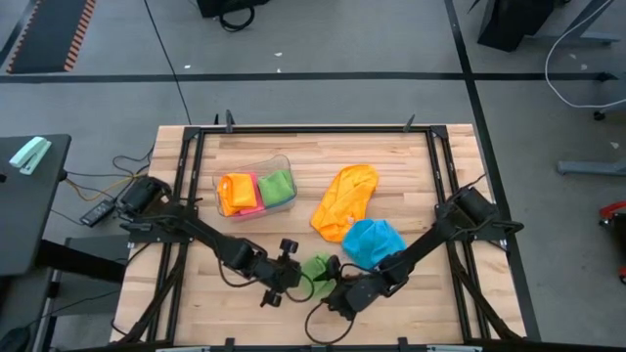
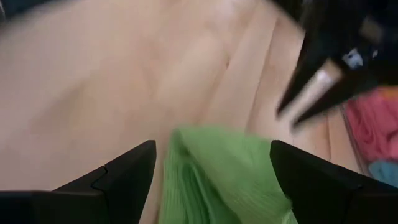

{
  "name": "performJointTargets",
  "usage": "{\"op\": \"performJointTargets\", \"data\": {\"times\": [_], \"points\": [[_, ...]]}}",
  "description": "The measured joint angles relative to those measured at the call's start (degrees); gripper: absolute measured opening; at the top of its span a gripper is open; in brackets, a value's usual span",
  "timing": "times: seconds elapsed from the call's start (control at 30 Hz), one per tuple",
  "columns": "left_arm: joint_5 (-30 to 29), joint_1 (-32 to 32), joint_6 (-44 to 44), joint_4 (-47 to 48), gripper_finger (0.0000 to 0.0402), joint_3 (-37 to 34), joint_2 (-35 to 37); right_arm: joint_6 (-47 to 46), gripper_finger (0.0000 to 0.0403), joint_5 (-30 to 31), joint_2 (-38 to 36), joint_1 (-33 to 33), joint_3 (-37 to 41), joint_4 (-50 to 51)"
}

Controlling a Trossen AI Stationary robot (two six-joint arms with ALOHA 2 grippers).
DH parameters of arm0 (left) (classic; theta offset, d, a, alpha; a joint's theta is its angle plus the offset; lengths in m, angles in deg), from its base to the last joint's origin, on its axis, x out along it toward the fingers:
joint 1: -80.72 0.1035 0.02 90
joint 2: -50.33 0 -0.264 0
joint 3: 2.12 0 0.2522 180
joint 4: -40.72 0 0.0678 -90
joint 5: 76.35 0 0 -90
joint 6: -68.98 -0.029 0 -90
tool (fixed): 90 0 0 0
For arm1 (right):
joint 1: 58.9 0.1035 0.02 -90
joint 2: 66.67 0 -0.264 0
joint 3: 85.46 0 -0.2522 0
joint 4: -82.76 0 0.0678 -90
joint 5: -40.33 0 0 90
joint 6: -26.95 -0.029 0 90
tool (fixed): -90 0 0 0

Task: Fold microfiber towels
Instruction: Put the green microfiber towel into the transparent bin

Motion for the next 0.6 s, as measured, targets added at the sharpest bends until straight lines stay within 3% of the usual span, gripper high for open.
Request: {"op": "performJointTargets", "data": {"times": [0.33, 0.6], "points": [[0.0, -2.0, 0.7, -0.9, 0.0043, 0.0, 0.2, -1.6, 0.0326, 1.2, 0.0, -0.5, -6.3, 22.2], [-0.4, -2.0, 1.9, -0.9, 0.0041, 0.0, 0.2, -1.3, 0.0326, -0.4, -0.1, 0.0, -7.6, 28.0]]}}
